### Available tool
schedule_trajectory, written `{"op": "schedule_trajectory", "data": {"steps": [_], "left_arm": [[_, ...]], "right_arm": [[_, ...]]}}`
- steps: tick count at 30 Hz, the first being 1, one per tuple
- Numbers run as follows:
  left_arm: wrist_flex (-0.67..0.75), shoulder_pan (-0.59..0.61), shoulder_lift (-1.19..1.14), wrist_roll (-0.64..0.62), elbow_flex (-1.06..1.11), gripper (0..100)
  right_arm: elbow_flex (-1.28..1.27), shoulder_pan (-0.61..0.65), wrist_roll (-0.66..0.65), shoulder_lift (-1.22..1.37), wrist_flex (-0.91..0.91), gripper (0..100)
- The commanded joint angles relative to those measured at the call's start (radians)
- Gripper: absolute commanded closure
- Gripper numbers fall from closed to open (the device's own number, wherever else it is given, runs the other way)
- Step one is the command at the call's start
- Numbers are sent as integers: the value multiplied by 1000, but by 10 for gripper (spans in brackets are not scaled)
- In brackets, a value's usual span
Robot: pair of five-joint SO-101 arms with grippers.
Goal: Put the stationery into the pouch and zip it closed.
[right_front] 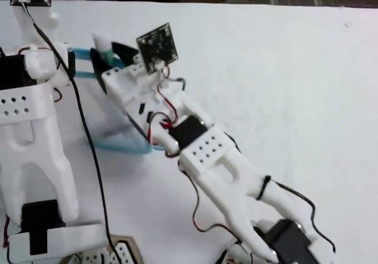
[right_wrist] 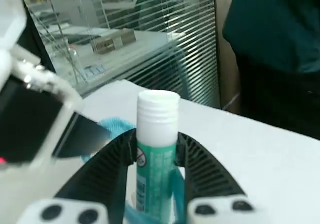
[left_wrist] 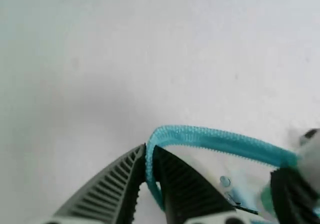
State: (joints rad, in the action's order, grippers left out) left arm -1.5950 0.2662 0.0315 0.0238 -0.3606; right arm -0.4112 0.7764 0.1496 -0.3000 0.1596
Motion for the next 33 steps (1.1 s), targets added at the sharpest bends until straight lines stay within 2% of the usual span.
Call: {"op": "schedule_trajectory", "data": {"steps": [1,5,10,13,17,24,30,33], "left_arm": [[-35,-2,-116,-5,17,978],[-34,-2,-116,-6,17,978],[-34,-2,-116,-6,17,978],[-35,-2,-116,-6,17,978],[-35,-2,-116,-6,17,978],[-35,-2,-116,-6,17,978],[-35,-2,-116,-6,17,978],[-35,-1,-116,-6,17,978]], "right_arm": [[-37,2,3,-93,79,978],[-58,13,2,-148,193,956],[-54,18,0,-166,263,728],[-54,39,-41,-166,263,673],[-48,93,-106,-166,257,673],[51,111,-98,-160,245,687],[118,110,-106,-160,234,882],[140,102,-106,-170,243,925]]}}
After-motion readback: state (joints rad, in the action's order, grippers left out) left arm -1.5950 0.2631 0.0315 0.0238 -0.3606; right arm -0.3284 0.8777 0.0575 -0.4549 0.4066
